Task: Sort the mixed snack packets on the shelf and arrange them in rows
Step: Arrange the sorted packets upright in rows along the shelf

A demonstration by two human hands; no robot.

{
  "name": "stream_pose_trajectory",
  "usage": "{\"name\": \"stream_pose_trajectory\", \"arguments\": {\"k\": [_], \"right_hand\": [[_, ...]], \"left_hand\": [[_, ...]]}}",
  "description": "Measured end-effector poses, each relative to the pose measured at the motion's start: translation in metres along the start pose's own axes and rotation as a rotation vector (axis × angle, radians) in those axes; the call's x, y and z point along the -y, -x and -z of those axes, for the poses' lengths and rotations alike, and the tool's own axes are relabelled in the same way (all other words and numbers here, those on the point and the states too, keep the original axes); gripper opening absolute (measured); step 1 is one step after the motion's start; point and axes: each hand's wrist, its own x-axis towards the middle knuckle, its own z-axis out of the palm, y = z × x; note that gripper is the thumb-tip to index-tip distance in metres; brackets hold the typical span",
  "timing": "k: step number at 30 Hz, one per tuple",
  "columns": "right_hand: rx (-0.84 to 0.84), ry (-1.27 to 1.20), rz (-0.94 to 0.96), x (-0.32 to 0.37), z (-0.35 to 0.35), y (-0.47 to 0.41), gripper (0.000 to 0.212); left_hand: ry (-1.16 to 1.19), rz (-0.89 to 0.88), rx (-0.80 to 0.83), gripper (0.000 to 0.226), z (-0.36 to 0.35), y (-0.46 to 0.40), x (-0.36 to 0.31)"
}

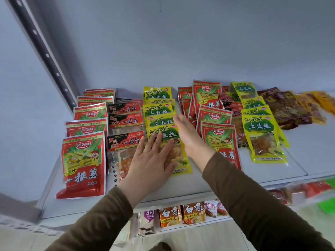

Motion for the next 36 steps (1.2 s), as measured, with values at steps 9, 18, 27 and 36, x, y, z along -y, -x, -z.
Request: {"name": "stream_pose_trajectory", "arguments": {"k": [9,18,27,36], "right_hand": [[-0.188,0.150,0.303,0.031,0.056,0.037,0.050],[-0.332,-0.027,0.123,0.023,0.164,0.006,0.043],[-0.075,-0.015,0.158,0.016,0.205,-0.061,0.049],[0.072,0.263,0.260,0.039,0.190,-0.096,0.039]], "left_hand": [[0.114,-0.094,-0.065,0.071,0.012,-0.008,-0.028],[0.106,-0.118,-0.067,0.073,-0.004,-0.048,-0.106],[0.066,0.007,-0.060,0.074,-0.015,-0.120,-0.178],[0.021,0.139,-0.014,0.073,-0.034,-0.129,-0.177]]}}
